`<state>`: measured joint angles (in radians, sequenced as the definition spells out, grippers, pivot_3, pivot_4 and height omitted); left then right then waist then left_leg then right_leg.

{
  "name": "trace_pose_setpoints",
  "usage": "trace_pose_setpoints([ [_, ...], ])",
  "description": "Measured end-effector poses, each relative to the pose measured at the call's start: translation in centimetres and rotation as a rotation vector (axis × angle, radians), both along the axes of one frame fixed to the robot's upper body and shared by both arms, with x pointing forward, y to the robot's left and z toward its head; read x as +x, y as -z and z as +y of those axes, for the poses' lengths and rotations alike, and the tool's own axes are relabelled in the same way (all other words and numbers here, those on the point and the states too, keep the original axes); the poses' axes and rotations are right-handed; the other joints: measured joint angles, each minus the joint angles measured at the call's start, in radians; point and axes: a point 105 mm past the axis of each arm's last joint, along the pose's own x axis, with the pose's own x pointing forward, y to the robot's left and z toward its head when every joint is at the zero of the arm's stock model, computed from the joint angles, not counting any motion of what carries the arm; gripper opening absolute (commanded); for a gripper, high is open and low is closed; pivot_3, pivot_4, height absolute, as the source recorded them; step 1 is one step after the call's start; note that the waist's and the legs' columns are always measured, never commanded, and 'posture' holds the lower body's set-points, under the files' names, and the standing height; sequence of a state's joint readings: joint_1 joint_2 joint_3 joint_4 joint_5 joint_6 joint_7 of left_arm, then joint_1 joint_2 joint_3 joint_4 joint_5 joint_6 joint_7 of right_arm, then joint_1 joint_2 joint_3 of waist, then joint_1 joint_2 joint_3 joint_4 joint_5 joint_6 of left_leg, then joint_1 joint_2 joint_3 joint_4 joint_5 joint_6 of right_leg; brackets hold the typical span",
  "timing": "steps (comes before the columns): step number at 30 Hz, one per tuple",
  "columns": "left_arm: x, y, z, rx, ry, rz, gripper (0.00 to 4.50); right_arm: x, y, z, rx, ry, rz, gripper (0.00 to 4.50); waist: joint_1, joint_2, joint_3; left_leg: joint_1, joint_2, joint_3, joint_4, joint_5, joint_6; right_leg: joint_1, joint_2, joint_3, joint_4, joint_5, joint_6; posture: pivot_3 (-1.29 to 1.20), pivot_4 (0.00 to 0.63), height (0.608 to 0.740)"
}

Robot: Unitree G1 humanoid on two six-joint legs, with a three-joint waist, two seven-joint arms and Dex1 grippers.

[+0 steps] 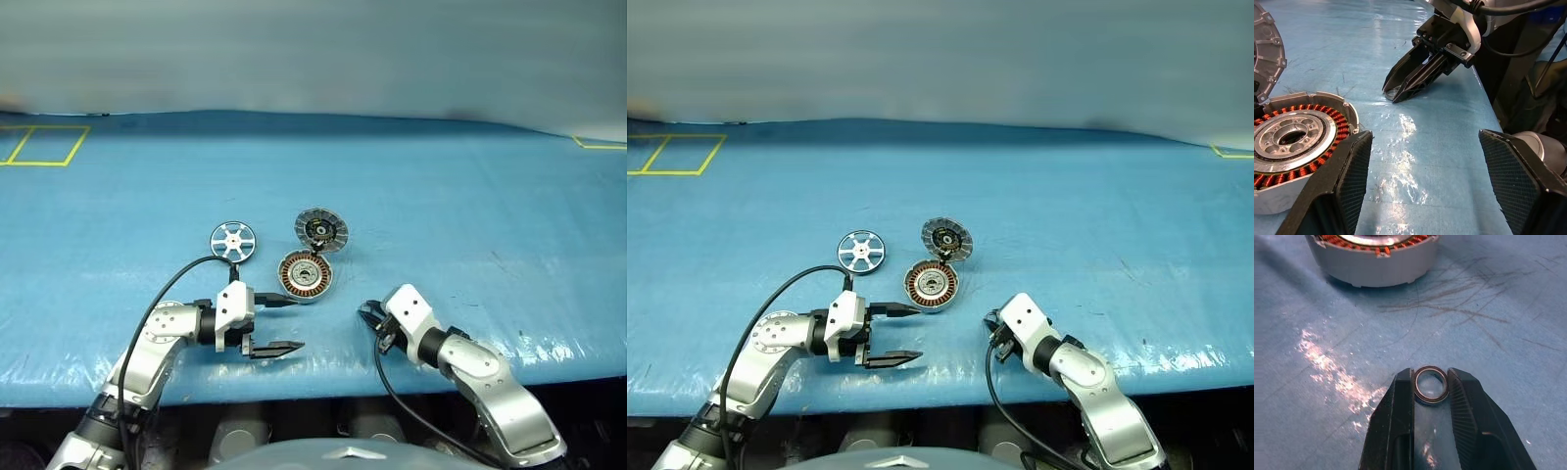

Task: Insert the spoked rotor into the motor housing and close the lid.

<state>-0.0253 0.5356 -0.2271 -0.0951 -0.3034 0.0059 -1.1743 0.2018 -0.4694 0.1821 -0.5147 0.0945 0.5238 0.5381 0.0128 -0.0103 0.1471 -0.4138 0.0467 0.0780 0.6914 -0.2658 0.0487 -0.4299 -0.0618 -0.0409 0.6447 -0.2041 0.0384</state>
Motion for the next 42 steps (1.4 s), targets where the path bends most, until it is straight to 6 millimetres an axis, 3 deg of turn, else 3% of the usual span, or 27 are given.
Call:
trace_pose_setpoints([
  [5,0.4,-0.1,0.0,-0.011,-0.035,-0.010,3.72,1.5,-4.8,2.1,0.050,-0.066,-0.175,0.65,0.000,0.000,0.000,-0.001,0.000,0.000,-0.001,0.000,0.000,0.000,0.000,-0.001,-0.001,0.000,0.000,0.00,0.150,0.740],
  [11,1.0,-1.4,0.0,-0.044,-0.095,-0.040,3.72,2.7,-7.2,4.3,0.150,-0.115,-0.219,0.65,0.000,0.000,0.001,-0.001,0.000,0.000,-0.001,0.000,0.000,0.001,0.000,0.000,-0.001,0.000,0.000,0.00,0.150,0.740],
  [17,1.5,-2.0,0.8,-0.029,-0.159,-0.065,3.72,3.9,-5.4,6.8,0.146,-0.179,-0.155,0.65,-0.005,0.001,0.001,-0.002,-0.001,0.001,-0.002,0.000,0.000,0.001,0.001,0.000,-0.001,0.000,-0.001,0.00,0.150,0.740],
  [23,0.9,-1.7,1.5,-0.016,-0.210,-0.061,3.72,5.4,-3.7,7.9,0.125,-0.195,-0.115,0.65,-0.012,0.001,0.001,-0.002,-0.001,0.001,-0.003,0.000,0.000,0.002,0.001,0.000,-0.001,0.001,-0.002,0.00,0.150,0.740],
  [30,0.8,-1.4,2.1,0.004,-0.254,-0.070,3.72,5.9,-2.1,7.7,0.058,-0.195,-0.094,0.65,-0.015,0.001,0.001,-0.002,-0.001,0.002,-0.003,0.000,0.000,0.001,0.000,0.000,-0.001,0.001,-0.002,0.00,0.150,0.740],
  [42,0.1,-0.5,2.5,0.031,-0.258,-0.056,3.72,5.4,-2.0,8.2,0.077,-0.231,-0.083,0.65,-0.023,0.001,0.001,-0.001,0.000,0.002,-0.004,0.000,0.000,0.001,0.000,0.000,-0.001,0.000,-0.002,0.00,0.150,0.740],
])
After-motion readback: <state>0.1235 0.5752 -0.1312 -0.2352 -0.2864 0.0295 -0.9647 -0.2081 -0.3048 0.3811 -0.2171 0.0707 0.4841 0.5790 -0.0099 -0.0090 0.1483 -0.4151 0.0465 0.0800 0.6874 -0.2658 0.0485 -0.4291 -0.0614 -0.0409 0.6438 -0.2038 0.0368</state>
